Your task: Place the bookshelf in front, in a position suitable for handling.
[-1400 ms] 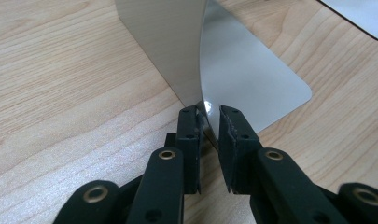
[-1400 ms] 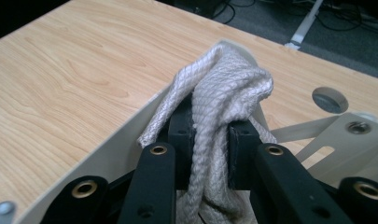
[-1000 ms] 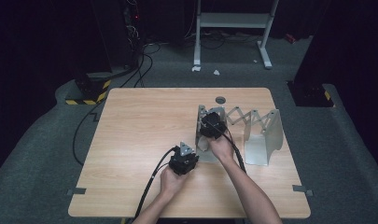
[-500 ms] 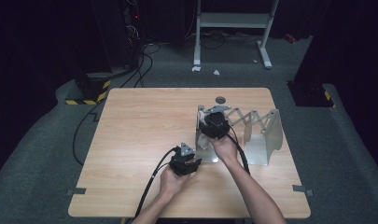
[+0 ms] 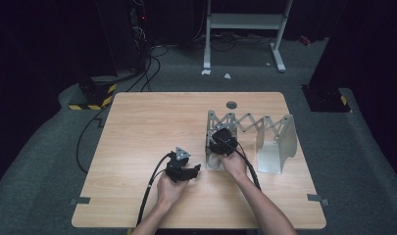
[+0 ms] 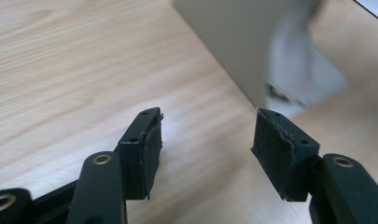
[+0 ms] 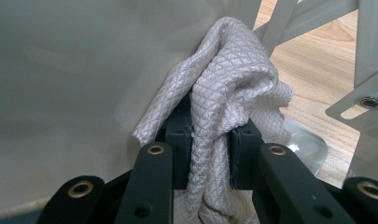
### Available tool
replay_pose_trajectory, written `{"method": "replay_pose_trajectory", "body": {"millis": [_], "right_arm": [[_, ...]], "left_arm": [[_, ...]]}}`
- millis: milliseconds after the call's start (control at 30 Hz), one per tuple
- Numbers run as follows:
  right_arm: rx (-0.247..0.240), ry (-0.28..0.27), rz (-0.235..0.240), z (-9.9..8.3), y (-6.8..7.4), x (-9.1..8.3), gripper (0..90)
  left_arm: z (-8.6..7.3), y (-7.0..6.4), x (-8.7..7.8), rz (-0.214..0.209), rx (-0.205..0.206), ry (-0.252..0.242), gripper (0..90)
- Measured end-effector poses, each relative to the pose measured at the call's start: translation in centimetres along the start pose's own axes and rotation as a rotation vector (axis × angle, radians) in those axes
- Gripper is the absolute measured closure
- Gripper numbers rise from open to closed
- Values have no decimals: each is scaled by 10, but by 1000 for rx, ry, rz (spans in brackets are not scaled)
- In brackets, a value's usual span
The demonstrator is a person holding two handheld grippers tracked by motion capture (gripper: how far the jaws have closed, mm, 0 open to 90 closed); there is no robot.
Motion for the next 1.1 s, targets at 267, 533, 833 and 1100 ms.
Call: {"method": "replay_pose_trajectory", "body": {"millis": [267, 533, 833, 1100], "right_arm": [[-9, -85, 29, 16, -2, -29, 744], [-27, -172, 41, 34, -2, -64, 755], [-22, -13, 62, -18, 11, -10, 761], [-30, 40, 70, -32, 15, 2, 765]], "left_arm": [[13, 2, 16, 21, -18, 18, 361], [11, 2, 25, 41, 22, 29, 373], [9, 1, 25, 39, 40, -4, 373], [9, 1, 25, 40, 44, -6, 373]]}}
Point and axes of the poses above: each handheld gripper's, and its own axes: x roughly forward along the jaws, z roughly out of its top, y roughly to its left, the point moved 10 cm from there along x, roughly forward along the jaws, and after that the axes turned 15 degrees about -z, right-handed, at the moved point
